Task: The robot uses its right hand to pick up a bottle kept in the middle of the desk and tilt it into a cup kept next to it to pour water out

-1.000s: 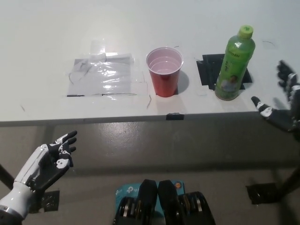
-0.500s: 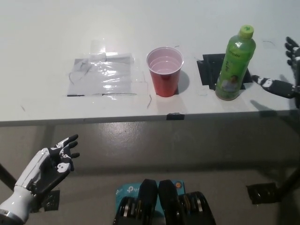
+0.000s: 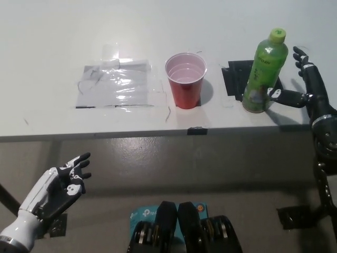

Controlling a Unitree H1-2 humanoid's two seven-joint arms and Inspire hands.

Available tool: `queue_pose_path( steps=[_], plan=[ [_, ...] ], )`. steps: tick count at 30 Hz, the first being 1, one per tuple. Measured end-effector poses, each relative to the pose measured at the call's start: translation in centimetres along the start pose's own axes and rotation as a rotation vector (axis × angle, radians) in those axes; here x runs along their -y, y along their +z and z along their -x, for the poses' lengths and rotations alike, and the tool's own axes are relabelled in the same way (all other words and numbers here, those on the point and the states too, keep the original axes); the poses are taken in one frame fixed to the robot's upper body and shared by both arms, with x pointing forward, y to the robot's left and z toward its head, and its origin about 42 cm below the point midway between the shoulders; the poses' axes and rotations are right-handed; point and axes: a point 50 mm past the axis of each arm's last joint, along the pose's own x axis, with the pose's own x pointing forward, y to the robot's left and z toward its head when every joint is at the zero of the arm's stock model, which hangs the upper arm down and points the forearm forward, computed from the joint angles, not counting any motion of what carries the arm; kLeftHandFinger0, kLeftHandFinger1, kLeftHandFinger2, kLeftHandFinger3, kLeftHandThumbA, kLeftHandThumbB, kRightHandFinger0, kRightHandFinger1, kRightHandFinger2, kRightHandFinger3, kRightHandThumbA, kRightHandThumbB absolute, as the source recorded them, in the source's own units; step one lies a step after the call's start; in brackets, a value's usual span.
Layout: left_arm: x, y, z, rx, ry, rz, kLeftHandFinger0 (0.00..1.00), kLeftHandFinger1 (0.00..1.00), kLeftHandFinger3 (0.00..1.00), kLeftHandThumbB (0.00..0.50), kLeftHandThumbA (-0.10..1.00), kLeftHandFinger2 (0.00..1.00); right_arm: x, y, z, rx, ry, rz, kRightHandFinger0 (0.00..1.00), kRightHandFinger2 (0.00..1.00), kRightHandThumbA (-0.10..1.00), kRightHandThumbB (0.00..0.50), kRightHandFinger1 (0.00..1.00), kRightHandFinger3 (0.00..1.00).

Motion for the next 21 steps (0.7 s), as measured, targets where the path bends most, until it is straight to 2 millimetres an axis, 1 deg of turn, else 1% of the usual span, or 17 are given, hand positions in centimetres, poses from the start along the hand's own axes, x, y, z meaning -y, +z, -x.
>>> queue_pose_path(
  steps=[2, 4, 5, 6, 7, 8, 9, 12, 13, 15, 16, 17, 19, 21],
  plan=[
    [0.0, 0.0, 0.0, 0.000, -0.002, 0.000, 0.91, 1.00, 1.00, 0.168, 0.58, 1.00, -0.1, 0.1, 0.0, 0.002, 0.003, 0.006, 1.00, 1.00, 0.82, 0.500, 1.00, 1.00],
    [0.1, 0.0, 0.0, -0.001, -0.004, -0.001, 0.90, 1.00, 1.00, 0.190, 0.61, 1.00, -0.3, 0.1, 0.0, 0.002, 0.007, 0.012, 1.00, 1.00, 0.83, 0.500, 1.00, 1.00],
    [0.1, 0.0, 0.0, -0.001, -0.005, -0.002, 0.90, 1.00, 1.00, 0.187, 0.62, 1.00, -0.3, 0.1, 0.0, 0.001, 0.009, 0.014, 1.00, 1.00, 0.82, 0.500, 1.00, 1.00],
    [0.1, 0.0, 0.0, -0.001, -0.007, -0.002, 0.90, 1.00, 1.00, 0.172, 0.62, 1.00, -0.4, 0.0, -0.1, -0.004, 0.012, 0.015, 1.00, 1.00, 0.81, 0.500, 1.00, 1.00],
    [0.1, 0.0, 0.0, -0.002, -0.009, -0.003, 0.90, 1.00, 1.00, 0.159, 0.62, 1.00, -0.5, 0.0, -0.4, -0.011, 0.014, 0.016, 1.00, 1.00, 0.82, 0.500, 1.00, 1.00],
    [0.2, 0.0, 0.0, -0.002, -0.012, -0.004, 0.90, 1.00, 1.00, 0.155, 0.62, 1.00, -0.6, -0.1, -0.6, -0.019, 0.015, 0.016, 1.00, 1.00, 0.82, 0.500, 1.00, 1.00],
    [0.2, 0.0, -0.1, -0.002, -0.016, -0.005, 0.90, 1.00, 1.00, 0.146, 0.62, 1.00, -0.7, 0.0, -0.7, -0.020, 0.015, 0.016, 1.00, 1.00, 0.85, 0.500, 1.00, 1.00],
    [0.3, 0.0, -0.1, -0.003, -0.022, -0.007, 0.89, 1.00, 1.00, 0.136, 0.62, 1.00, -1.3, 0.2, -1.4, -0.035, 0.015, 0.019, 1.00, 1.00, 0.87, 0.500, 1.00, 1.00],
    [0.3, 0.0, -0.1, -0.004, -0.023, -0.008, 0.89, 1.00, 1.00, 0.142, 0.62, 1.00, -1.6, 0.4, -1.6, -0.034, 0.015, 0.028, 1.00, 1.00, 0.85, 0.500, 1.00, 1.00],
    [0.3, -0.1, -0.1, -0.005, -0.023, -0.010, 0.89, 1.00, 1.00, 0.136, 0.63, 1.00, -2.5, 0.9, -1.9, -0.032, 0.024, 0.044, 1.00, 1.00, 0.83, 0.500, 1.00, 1.00],
    [0.4, -0.1, -0.1, -0.005, -0.025, -0.012, 0.88, 1.00, 1.00, 0.123, 0.61, 1.00, -2.9, 1.1, -2.0, -0.032, 0.027, 0.046, 1.00, 1.00, 0.82, 0.500, 1.00, 1.00],
    [0.4, -0.1, -0.1, -0.005, -0.026, -0.012, 0.88, 1.00, 1.00, 0.119, 0.61, 1.00, -3.3, 1.3, -2.2, -0.032, 0.032, 0.047, 1.00, 1.00, 0.82, 0.500, 1.00, 1.00],
    [0.5, 0.0, -0.1, -0.004, -0.028, -0.013, 0.87, 1.00, 1.00, 0.129, 0.62, 1.00, -4.3, 1.5, -2.5, -0.039, 0.041, 0.051, 1.00, 1.00, 0.81, 0.500, 1.00, 1.00],
    [0.6, -0.1, -0.1, -0.005, -0.031, -0.013, 0.87, 1.00, 1.00, 0.120, 0.62, 1.00, -5.1, 1.7, -2.8, -0.051, 0.046, 0.048, 1.00, 1.00, 0.77, 0.500, 1.00, 1.00]
  ],
)
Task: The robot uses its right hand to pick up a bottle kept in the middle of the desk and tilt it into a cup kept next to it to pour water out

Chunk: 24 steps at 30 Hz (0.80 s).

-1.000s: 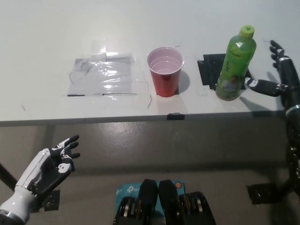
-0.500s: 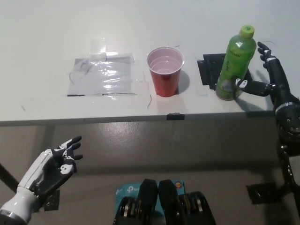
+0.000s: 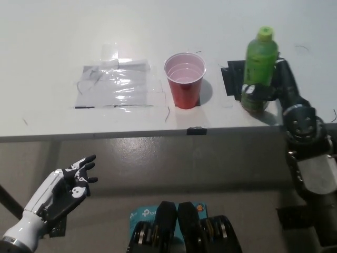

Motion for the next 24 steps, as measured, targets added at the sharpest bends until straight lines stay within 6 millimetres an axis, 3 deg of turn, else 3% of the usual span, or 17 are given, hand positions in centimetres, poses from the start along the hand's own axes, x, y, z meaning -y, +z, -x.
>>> queue_pose_path(
  steps=[4, 8, 9, 10, 11, 12, 13, 14, 15, 16, 17, 18, 19, 21, 24],
  plan=[
    [0.2, -0.1, 0.0, -0.002, -0.009, 0.000, 0.87, 1.00, 1.00, 0.129, 0.63, 1.00, -0.8, 0.5, -0.5, -0.015, 0.002, -0.028, 1.00, 1.00, 0.72, 0.500, 1.00, 1.00],
    [0.4, -0.1, -0.1, -0.003, -0.014, -0.001, 0.86, 1.00, 1.00, 0.127, 0.64, 1.00, -1.3, 0.5, -1.0, -0.039, -0.003, -0.085, 1.00, 1.00, 0.51, 0.500, 1.00, 1.00],
    [0.4, -0.1, -0.1, -0.004, -0.015, -0.003, 0.87, 1.00, 1.00, 0.142, 0.67, 1.00, -1.3, 0.4, -1.1, -0.044, -0.010, -0.109, 1.00, 1.00, 0.41, 0.474, 1.00, 1.00],
    [0.4, -0.1, -0.1, -0.005, -0.016, -0.005, 0.87, 1.00, 1.00, 0.172, 0.69, 1.00, -1.4, 0.3, -1.1, -0.045, -0.018, -0.122, 0.84, 1.00, 0.13, 0.225, 0.97, 1.00],
    [0.4, -0.1, -0.1, -0.006, -0.018, -0.009, 0.87, 1.00, 1.00, 0.171, 0.69, 1.00, -1.5, 0.2, -1.2, -0.046, -0.028, -0.145, 0.68, 1.00, 0.11, 0.255, 0.84, 1.00],
    [0.4, -0.1, -0.1, -0.007, -0.020, -0.012, 0.87, 1.00, 1.00, 0.161, 0.69, 1.00, -1.6, 0.0, -1.2, -0.045, -0.044, -0.172, 0.28, 0.67, 0.09, 0.156, 0.43, 1.00],
    [0.4, -0.1, -0.1, -0.008, -0.020, -0.015, 0.88, 1.00, 1.00, 0.175, 0.70, 1.00, -1.6, -0.1, -1.2, -0.043, -0.055, -0.186, 0.06, 0.35, 0.10, 0.105, 0.15, 1.00],
    [0.4, -0.1, -0.1, -0.009, -0.020, -0.018, 0.88, 1.00, 1.00, 0.174, 0.70, 1.00, -1.8, -0.3, -1.2, -0.037, -0.072, -0.199, 0.00, 0.04, 0.10, 0.064, 0.01, 1.00],
    [0.4, -0.1, -0.1, -0.009, -0.020, -0.020, 0.87, 1.00, 1.00, 0.167, 0.69, 1.00, -1.9, -0.4, -1.2, -0.034, -0.083, -0.201, 0.00, 0.00, -0.03, 0.034, 0.00, 1.00],
    [0.4, -0.1, -0.1, -0.010, -0.020, -0.023, 0.86, 1.00, 1.00, 0.162, 0.68, 1.00, -1.9, -0.6, -1.2, -0.031, -0.100, -0.199, 0.00, 0.00, -0.09, 0.020, 0.00, 1.00],
    [0.5, -0.1, -0.1, -0.011, -0.020, -0.024, 0.86, 1.00, 1.00, 0.154, 0.68, 1.00, -1.9, -0.9, -1.3, -0.031, -0.111, -0.197, 0.00, 0.04, -0.10, 0.046, 0.01, 0.73],
    [0.5, -0.1, -0.1, -0.011, -0.019, -0.026, 0.85, 1.00, 1.00, 0.153, 0.68, 1.00, -1.9, -1.0, -1.3, -0.024, -0.128, -0.194, 0.00, 0.04, -0.10, 0.028, 0.00, 0.53],
    [0.5, -0.1, -0.1, -0.012, -0.019, -0.028, 0.85, 1.00, 1.00, 0.139, 0.67, 1.00, -2.0, -1.2, -1.3, -0.018, -0.142, -0.184, 0.00, 0.00, -0.10, 0.024, 0.00, 0.40],
    [0.5, -0.1, -0.1, -0.012, -0.020, -0.029, 0.86, 1.00, 1.00, 0.141, 0.66, 1.00, -2.0, -1.6, -1.2, -0.005, -0.163, -0.168, 0.00, 0.07, -0.10, 0.017, 0.00, 0.27],
    [0.4, -0.1, -0.1, -0.013, -0.020, -0.032, 0.86, 1.00, 1.00, 0.121, 0.65, 1.00, -1.9, -2.0, -1.1, 0.017, -0.191, -0.153, 0.00, 0.11, -0.10, 0.021, 0.00, 0.24]
  ],
)
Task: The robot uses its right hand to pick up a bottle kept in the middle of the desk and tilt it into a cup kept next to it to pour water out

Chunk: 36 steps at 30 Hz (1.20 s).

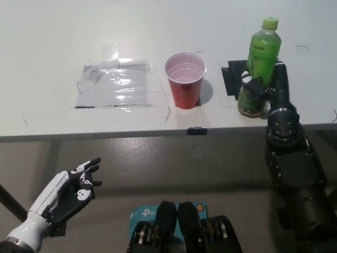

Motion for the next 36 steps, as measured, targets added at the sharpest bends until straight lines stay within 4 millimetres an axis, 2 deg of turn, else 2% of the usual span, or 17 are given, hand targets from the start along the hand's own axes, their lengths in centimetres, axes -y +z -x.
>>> queue_pose_path(
  steps=[2, 4, 5, 9, 10, 11, 14, 18, 19, 21, 23, 27, 28, 29, 32, 36],
  plan=[
    [0.0, 0.0, 0.0, -0.001, -0.004, -0.005, 0.85, 1.00, 1.00, 0.124, 0.66, 1.00, 0.2, -0.1, 0.0, 0.021, -0.012, 0.013, 0.00, 0.19, -0.10, 0.013, 0.00, 0.22],
    [-0.1, 0.0, 0.0, -0.003, -0.009, -0.010, 0.85, 1.00, 1.00, 0.116, 0.66, 1.00, 0.6, 0.0, -0.1, 0.055, -0.016, 0.039, 0.00, 0.26, -0.10, 0.012, 0.02, 0.26],
    [-0.1, 0.0, 0.0, -0.003, -0.011, -0.012, 0.84, 1.00, 1.00, 0.128, 0.68, 1.00, 0.8, 0.1, -0.2, 0.072, -0.014, 0.058, 0.00, 0.29, -0.10, 0.029, 0.04, 0.26],
    [-0.2, 0.1, 0.0, -0.004, -0.015, -0.021, 0.84, 1.00, 1.00, 0.122, 0.68, 1.00, 2.3, 0.9, -0.6, 0.164, -0.002, 0.179, 0.00, 0.32, -0.10, 0.028, 0.05, 0.29],
    [-0.2, 0.1, 0.1, -0.005, -0.015, -0.022, 0.84, 1.00, 1.00, 0.124, 0.69, 1.00, 2.7, 1.0, -0.7, 0.176, -0.003, 0.200, 0.00, 0.25, -0.10, 0.041, 0.00, 0.33],
    [-0.2, 0.1, 0.1, -0.005, -0.015, -0.024, 0.84, 1.00, 1.00, 0.124, 0.69, 1.00, 3.2, 1.2, -0.9, 0.202, 0.000, 0.243, 0.00, 0.21, -0.10, 0.050, 0.00, 0.33],
    [-0.3, 0.1, 0.0, -0.004, -0.017, -0.027, 0.83, 1.00, 1.00, 0.112, 0.69, 1.00, 4.7, 1.5, -1.2, 0.261, 0.017, 0.359, 0.00, 0.16, -0.10, 0.049, 0.00, 0.34],
    [-0.3, 0.1, 0.0, -0.004, -0.020, -0.028, 0.84, 1.00, 1.00, 0.128, 0.70, 1.00, 6.1, 1.5, -1.4, 0.320, 0.050, 0.502, 0.00, 0.15, -0.10, 0.057, 0.00, 0.36],
    [-0.3, 0.1, 0.0, -0.004, -0.022, -0.028, 0.85, 1.00, 1.00, 0.120, 0.70, 1.00, 6.4, 1.4, -1.5, 0.341, 0.069, 0.551, 0.00, 0.14, -0.10, 0.106, 0.00, 0.38],
    [-0.3, 0.2, 0.0, -0.003, -0.022, -0.029, 0.85, 1.00, 1.00, 0.101, 0.69, 1.00, 6.6, 1.5, -1.5, 0.391, 0.104, 0.641, 0.00, 0.14, -0.10, 0.122, 0.00, 0.38],
    [-0.3, 0.2, 0.0, -0.005, -0.023, -0.030, 0.85, 1.00, 1.00, 0.072, 0.66, 1.00, 6.8, 1.7, -1.5, 0.435, 0.130, 0.707, 0.00, 0.15, -0.10, 0.150, 0.00, 0.39],
    [-0.4, 0.2, 0.0, -0.006, -0.027, -0.035, 0.87, 1.00, 1.00, 0.091, 0.67, 1.00, 6.3, 2.8, -1.7, 0.528, 0.179, 0.818, 0.00, 0.15, -0.10, 0.203, 0.00, 0.43],
    [-0.4, 0.3, 0.0, -0.006, -0.027, -0.036, 0.86, 1.00, 1.00, 0.090, 0.67, 1.00, 6.0, 3.1, -1.7, 0.552, 0.191, 0.846, 0.00, 0.15, -0.10, 0.204, 0.00, 0.43],
    [-0.5, 0.3, 0.0, -0.006, -0.027, -0.036, 0.86, 1.00, 1.00, 0.118, 0.69, 1.00, 5.8, 3.5, -1.8, 0.570, 0.197, 0.865, 0.00, 0.16, -0.09, 0.193, 0.01, 0.43],
    [-0.5, 0.3, 0.0, -0.005, -0.028, -0.037, 0.86, 1.00, 1.00, 0.117, 0.70, 1.00, 4.8, 4.9, -2.0, 0.634, 0.226, 0.928, 0.00, 0.17, -0.08, 0.168, 0.02, 0.41],
    [-0.5, 0.3, -0.1, -0.006, -0.028, -0.037, 0.86, 1.00, 1.00, 0.106, 0.69, 1.00, 3.6, 6.2, -2.0, 0.707, 0.263, 1.003, 0.00, 0.19, -0.10, 0.192, 0.01, 0.39]
  ],
)
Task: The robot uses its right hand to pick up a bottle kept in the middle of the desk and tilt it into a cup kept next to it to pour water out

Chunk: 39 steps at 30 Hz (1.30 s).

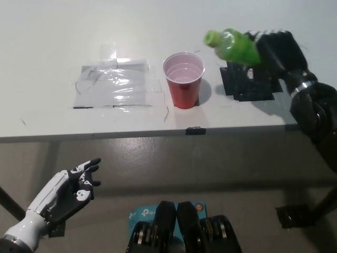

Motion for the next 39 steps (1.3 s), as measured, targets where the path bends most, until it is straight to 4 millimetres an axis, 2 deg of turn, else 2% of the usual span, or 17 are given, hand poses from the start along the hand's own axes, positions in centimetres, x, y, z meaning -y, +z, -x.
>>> queue_pose_path(
  steps=[4, 5, 6, 7, 8, 10, 14, 15, 19, 24, 27, 29, 31, 33, 36, 37, 39],
  plan=[
    [0.0, 0.0, 0.0, -0.004, -0.002, 0.001, 0.86, 1.00, 1.00, 0.099, 0.68, 1.00, -0.2, 1.2, -0.6, 0.075, 0.036, 0.079, 0.00, 0.27, -0.03, 0.210, 0.02, 0.43],
    [0.0, 0.0, 0.0, -0.005, -0.002, 0.001, 0.86, 1.00, 1.00, 0.084, 0.67, 1.00, -0.3, 1.5, -0.8, 0.097, 0.048, 0.107, 0.00, 0.32, -0.01, 0.186, 0.05, 0.45],
    [0.0, 0.0, 0.0, -0.006, -0.002, 0.001, 0.85, 1.00, 1.00, 0.080, 0.67, 1.00, -0.4, 1.8, -1.0, 0.117, 0.060, 0.134, 0.00, 0.35, -0.02, 0.203, 0.07, 0.44],
    [0.0, 0.0, 0.0, -0.006, -0.003, 0.001, 0.84, 1.00, 1.00, 0.089, 0.68, 1.00, -0.4, 2.0, -1.2, 0.138, 0.074, 0.161, 0.00, 0.36, 0.02, 0.171, 0.06, 0.42],
    [0.0, 0.0, 0.0, -0.006, -0.004, 0.001, 0.84, 1.00, 1.00, 0.090, 0.68, 1.00, -0.3, 2.2, -1.4, 0.155, 0.085, 0.189, 0.00, 0.37, 0.02, 0.170, 0.06, 0.41],
    [0.0, 0.0, 0.0, -0.005, -0.005, 0.001, 0.83, 1.00, 1.00, 0.121, 0.70, 1.00, -0.2, 2.4, -1.8, 0.185, 0.102, 0.237, 0.00, 0.35, 0.03, 0.197, 0.04, 0.40],
    [0.0, 0.2, -0.2, -0.002, -0.013, -0.001, 0.84, 1.00, 1.00, 0.101, 0.69, 1.00, 1.0, 2.7, -2.8, 0.262, 0.117, 0.361, 0.00, 0.28, 0.01, 0.254, 0.00, 0.35],
    [0.0, 0.2, -0.2, -0.001, -0.013, -0.001, 0.84, 1.00, 1.00, 0.107, 0.68, 1.00, 1.3, 2.5, -3.0, 0.273, 0.119, 0.389, 0.00, 0.31, 0.02, 0.207, 0.00, 0.32],
    [-0.1, 0.4, -0.2, 0.000, -0.016, -0.007, 0.84, 1.00, 1.00, 0.116, 0.69, 1.00, 3.1, 1.6, -3.7, 0.320, 0.133, 0.541, 0.00, 0.29, -0.05, 0.192, 0.00, 0.32],
    [-0.3, 0.4, -0.2, -0.002, -0.016, -0.014, 0.84, 1.00, 1.00, 0.111, 0.69, 1.00, 6.3, 0.9, -5.2, 0.337, 0.105, 0.646, 0.00, 0.27, -0.02, 0.258, 0.00, 0.33],
    [-0.3, 0.6, -0.1, 0.000, -0.017, -0.017, 0.85, 1.00, 1.00, 0.114, 0.69, 1.00, 8.5, 1.1, -6.3, 0.357, 0.063, 0.693, 0.00, 0.34, -0.06, 0.195, 0.00, 0.22],
    [-0.3, 0.6, -0.1, 0.000, -0.018, -0.018, 0.85, 1.00, 1.00, 0.129, 0.70, 1.00, 9.4, 1.2, -6.8, 0.371, 0.042, 0.704, 0.00, 0.37, -0.03, 0.219, 0.00, 0.33],
    [-0.4, 0.6, -0.1, -0.002, -0.018, -0.019, 0.87, 1.00, 1.00, 0.131, 0.71, 1.00, 10.0, 1.6, -7.2, 0.388, 0.029, 0.716, 0.00, 0.37, -0.02, 0.211, 0.00, 0.32],
    [-0.4, 0.6, -0.1, -0.004, -0.018, -0.020, 0.88, 1.00, 1.00, 0.133, 0.71, 1.00, 10.1, 1.9, -7.4, 0.398, 0.024, 0.725, 0.00, 0.32, -0.01, 0.235, 0.00, 0.31],
    [-0.4, 0.6, -0.1, -0.005, -0.021, -0.020, 0.87, 1.00, 1.00, 0.168, 0.71, 1.00, 10.0, 2.2, -7.4, 0.410, 0.021, 0.735, 0.00, 0.29, -0.04, 0.216, 0.00, 0.26],
    [-0.3, 0.6, -0.2, -0.005, -0.023, -0.020, 0.88, 1.00, 1.00, 0.158, 0.71, 1.00, 9.9, 2.3, -7.4, 0.413, 0.020, 0.738, 0.00, 0.29, -0.03, 0.199, 0.00, 0.28],
    [-0.3, 0.6, -0.2, -0.006, -0.026, -0.020, 0.88, 1.00, 1.00, 0.146, 0.71, 1.00, 9.8, 2.4, -7.4, 0.421, 0.022, 0.752, 0.00, 0.27, -0.03, 0.223, 0.00, 0.38]
  ],
)
